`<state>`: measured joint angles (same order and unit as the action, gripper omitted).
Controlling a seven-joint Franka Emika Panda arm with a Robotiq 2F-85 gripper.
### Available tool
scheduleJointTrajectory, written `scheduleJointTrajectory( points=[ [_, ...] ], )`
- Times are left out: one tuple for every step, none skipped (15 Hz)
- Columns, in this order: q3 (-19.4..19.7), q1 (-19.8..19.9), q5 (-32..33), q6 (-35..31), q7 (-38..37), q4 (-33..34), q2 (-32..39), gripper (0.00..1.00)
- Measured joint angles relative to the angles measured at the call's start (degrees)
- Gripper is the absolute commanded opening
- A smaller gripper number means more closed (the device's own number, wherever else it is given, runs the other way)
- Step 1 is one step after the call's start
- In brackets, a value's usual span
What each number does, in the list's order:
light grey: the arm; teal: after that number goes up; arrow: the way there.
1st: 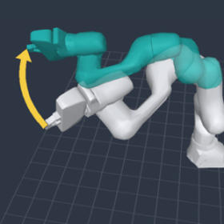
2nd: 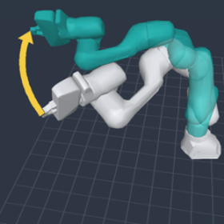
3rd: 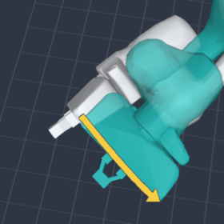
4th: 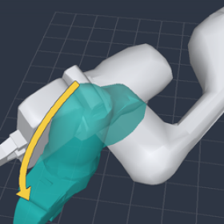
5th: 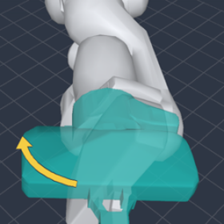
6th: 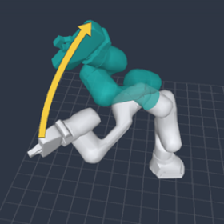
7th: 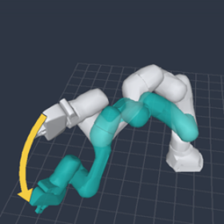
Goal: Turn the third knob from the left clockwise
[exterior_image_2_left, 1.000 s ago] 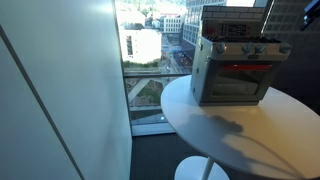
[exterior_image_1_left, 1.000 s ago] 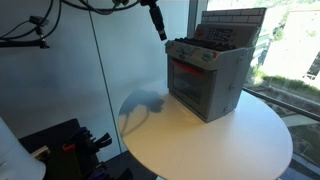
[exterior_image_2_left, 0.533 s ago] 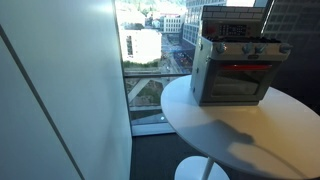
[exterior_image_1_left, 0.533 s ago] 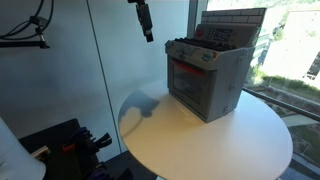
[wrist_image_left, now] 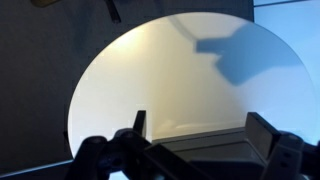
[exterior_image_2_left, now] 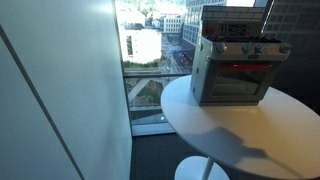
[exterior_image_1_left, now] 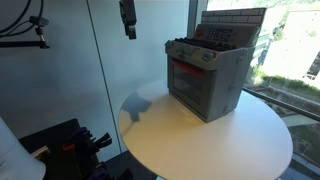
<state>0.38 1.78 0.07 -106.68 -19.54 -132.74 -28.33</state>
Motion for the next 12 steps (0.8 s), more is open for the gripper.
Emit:
scheduleJointTrajectory(
  points=[
    [-0.01, 0.0, -0.23, 1.53, 0.75, -0.01, -0.73, 1.0],
    [-0.03, 0.0, -0.4, 3.1, 1.48, -0.01, -1.5, 1.0],
    [-0.03, 0.0, -0.53, 4.38, 2.03, -0.03, -2.2, 1.0],
    [-0.03, 0.0, -0.55, 5.55, 2.4, -0.04, -2.87, 1.0],
    [-0.03, 0.0, -0.56, 6.54, 2.81, -0.07, -3.5, 1.0],
    [-0.03, 0.0, -0.56, 7.43, 3.1, -0.1, -4.07, 1.0],
    [-0.03, 0.0, -0.56, 8.1, 3.29, -0.15, -4.58, 1.0],
    [-0.03, 0.0, -0.56, 8.49, 3.51, -0.23, -5.01, 1.0],
    [-0.05, 0.0, -0.56, 8.53, 3.54, -0.28, -5.17, 1.0],
    [-0.1, 0.0, -0.56, 8.53, 3.54, -0.29, -5.12, 1.0],
    [-0.14, 0.0, -0.56, 8.53, 3.54, -0.31, -5.03, 1.0],
    [-0.17, 0.0, -0.56, 8.52, 3.54, -0.31, -4.93, 1.0]
  ],
)
